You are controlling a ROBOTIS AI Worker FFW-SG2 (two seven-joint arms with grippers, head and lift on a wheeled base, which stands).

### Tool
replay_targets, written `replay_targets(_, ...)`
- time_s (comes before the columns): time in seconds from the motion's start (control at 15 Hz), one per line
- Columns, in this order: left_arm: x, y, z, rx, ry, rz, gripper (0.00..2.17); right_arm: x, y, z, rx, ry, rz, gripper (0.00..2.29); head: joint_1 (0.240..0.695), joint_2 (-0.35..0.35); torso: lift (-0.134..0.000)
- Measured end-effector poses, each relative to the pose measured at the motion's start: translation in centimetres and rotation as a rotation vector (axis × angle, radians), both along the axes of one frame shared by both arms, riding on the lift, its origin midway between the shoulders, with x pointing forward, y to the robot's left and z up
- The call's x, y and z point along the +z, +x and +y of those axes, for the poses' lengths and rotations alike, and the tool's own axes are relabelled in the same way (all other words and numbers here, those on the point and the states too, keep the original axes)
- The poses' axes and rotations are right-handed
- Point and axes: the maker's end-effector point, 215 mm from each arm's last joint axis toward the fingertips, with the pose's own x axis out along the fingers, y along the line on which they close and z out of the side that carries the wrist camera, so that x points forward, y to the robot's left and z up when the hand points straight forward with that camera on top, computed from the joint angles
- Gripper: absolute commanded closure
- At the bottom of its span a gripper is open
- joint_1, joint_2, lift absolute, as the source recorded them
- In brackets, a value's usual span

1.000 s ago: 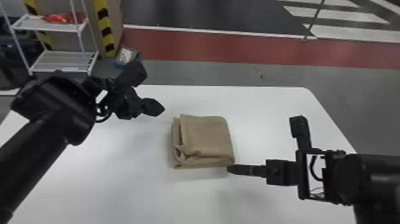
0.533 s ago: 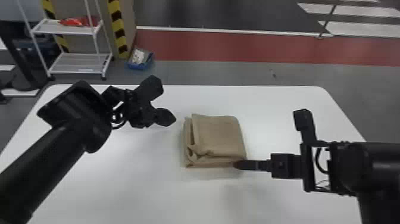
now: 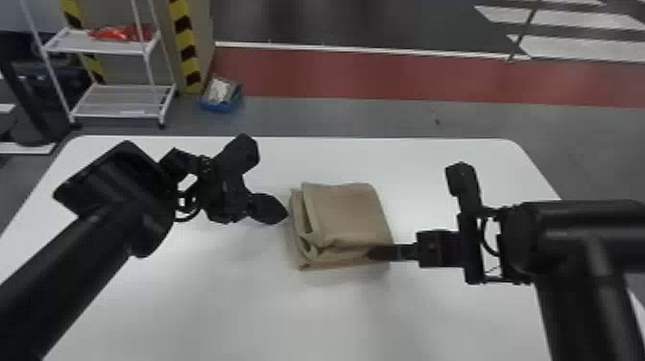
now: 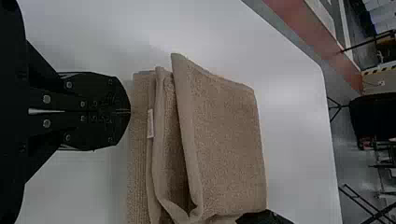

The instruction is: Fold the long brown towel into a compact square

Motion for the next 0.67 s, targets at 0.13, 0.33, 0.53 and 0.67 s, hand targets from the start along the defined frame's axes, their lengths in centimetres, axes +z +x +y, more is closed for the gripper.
replay_targets(0.13, 0.2, -1.5, -0.2, -0.014, -0.036, 0.065, 2.14, -0.2, 1.3, -0.6, -0.01, -0.024, -0.018, 2.13, 0.695, -0.114, -0.124)
replay_targets(0.33, 0.7, -4.1, -0.8, -0.027, -0.076, 0.156, 2.14, -0.2, 3.3, -1.4, -0.023, -0.045, -0.052, 2.13, 0.695, -0.126, -0.124)
replay_targets(0.53, 1.6, -4.9, -1.2, 0.0, -0.112, 0.177, 2.14, 0.5, 5.1, -1.5, -0.029, -0.046, -0.088, 2.13, 0.695, -0.134, -0.124)
replay_targets(0.67, 3.1, -2.0, 0.0, 0.076, -0.124, 0.103, 2.14, 0.7, 4.4, -1.4, -0.022, -0.039, -0.091, 2.13, 0.695, -0.123, -0.124)
